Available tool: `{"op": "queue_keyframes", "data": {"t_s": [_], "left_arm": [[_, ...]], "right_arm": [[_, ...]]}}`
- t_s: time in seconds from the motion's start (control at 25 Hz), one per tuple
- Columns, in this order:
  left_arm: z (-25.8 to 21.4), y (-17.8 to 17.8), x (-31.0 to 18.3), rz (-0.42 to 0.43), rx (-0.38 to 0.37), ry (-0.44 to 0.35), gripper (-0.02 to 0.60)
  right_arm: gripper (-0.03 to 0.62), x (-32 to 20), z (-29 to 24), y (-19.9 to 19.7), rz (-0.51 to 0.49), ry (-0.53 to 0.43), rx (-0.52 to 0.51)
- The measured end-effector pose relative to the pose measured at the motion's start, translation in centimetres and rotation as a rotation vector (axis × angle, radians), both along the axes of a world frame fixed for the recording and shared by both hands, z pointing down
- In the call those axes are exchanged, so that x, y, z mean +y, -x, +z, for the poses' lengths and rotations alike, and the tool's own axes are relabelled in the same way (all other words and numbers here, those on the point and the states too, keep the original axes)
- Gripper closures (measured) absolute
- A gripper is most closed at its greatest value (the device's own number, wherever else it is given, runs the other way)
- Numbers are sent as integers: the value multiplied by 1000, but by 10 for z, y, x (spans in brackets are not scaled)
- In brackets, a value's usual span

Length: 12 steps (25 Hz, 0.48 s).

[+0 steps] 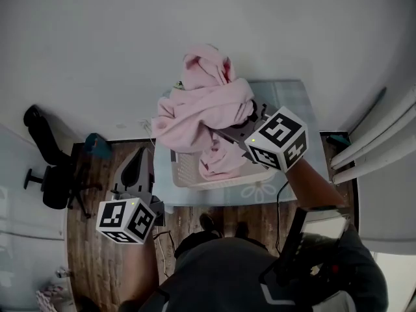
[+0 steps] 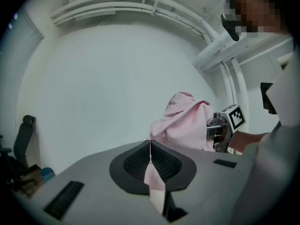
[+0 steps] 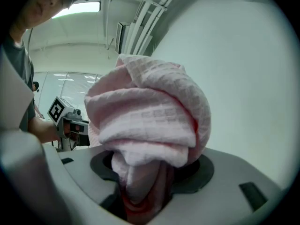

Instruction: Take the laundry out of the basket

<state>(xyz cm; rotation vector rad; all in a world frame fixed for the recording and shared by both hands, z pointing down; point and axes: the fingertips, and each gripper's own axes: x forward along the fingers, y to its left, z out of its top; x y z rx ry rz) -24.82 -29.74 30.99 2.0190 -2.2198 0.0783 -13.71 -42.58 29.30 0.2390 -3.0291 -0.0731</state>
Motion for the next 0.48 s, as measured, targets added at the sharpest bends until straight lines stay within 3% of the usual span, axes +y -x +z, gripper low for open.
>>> {"op": "queue_keyframes", "data": {"t_s": [0.12,0.48], "left_arm": [[-9,22,28,-45,9,-26,571],[-10,17,56,-128,-29,-64,571]], "right_arm": [[307,15,-27,17,-9,-25,-22],[307,28,-61,4,-47,-16,-130]]}}
